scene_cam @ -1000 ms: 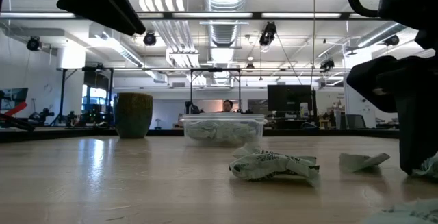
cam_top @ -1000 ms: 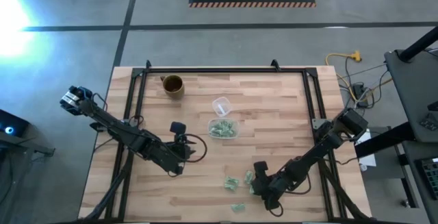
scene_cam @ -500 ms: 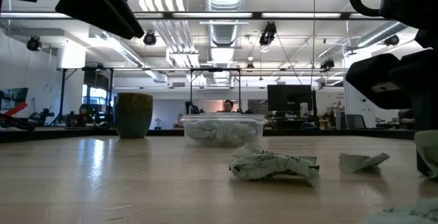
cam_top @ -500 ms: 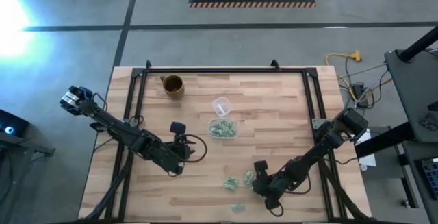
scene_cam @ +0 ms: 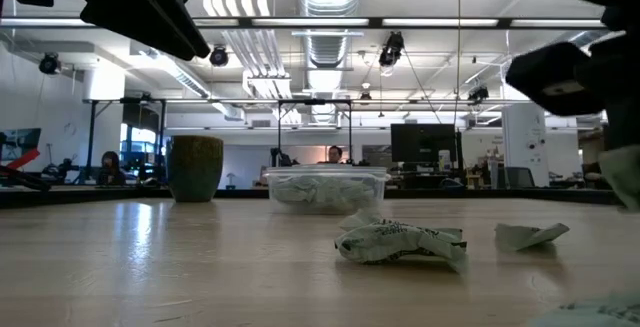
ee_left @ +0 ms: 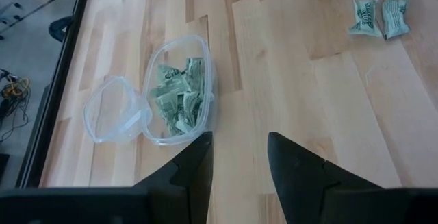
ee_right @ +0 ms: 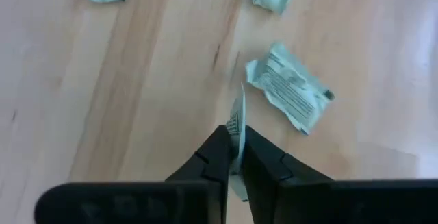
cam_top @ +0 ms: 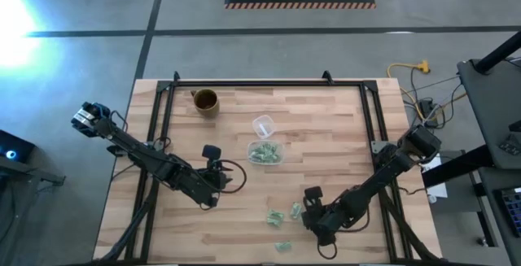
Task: Pick and place Stevia / Truvia into bins
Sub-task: Put the stevia packet into the bottom transparent container
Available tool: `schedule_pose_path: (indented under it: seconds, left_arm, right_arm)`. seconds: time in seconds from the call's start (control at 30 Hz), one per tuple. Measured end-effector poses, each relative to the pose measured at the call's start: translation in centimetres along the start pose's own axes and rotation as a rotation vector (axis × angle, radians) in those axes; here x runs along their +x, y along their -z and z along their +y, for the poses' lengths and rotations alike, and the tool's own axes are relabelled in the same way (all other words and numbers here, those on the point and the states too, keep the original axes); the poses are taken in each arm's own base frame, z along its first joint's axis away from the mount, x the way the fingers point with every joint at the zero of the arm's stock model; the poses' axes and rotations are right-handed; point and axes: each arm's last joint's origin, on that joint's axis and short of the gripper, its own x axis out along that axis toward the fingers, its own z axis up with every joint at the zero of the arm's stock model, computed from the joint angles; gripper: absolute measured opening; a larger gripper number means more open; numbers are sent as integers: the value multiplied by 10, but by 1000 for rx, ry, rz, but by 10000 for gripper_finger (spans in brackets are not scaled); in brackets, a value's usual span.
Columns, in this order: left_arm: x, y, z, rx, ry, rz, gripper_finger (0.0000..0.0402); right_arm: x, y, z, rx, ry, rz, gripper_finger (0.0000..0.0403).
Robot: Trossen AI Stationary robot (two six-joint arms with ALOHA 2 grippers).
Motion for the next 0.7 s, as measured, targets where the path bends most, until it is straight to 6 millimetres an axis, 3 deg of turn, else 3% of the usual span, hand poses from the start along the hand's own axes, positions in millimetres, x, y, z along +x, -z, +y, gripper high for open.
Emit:
schedule_pose_path:
  seconds: [0.13,0.37,0.53,0.7]
  left_arm:
    - [0,0,0,0,0,-1,123]
    - [0,-1,0,-7,1,-11,123]
    - [0,-1,0,-7,1,-10,123]
    - [2,2,-1,-5,1,-8,123]
  right_arm:
    - [-17,-5,-7,-21,143,-2,23]
    - [-30,-19,-28,-168,615,-143,22]
    - [-26,-38,-49,-210,695,-170,22]
    - [-18,-51,-83,-174,745,-165,22]
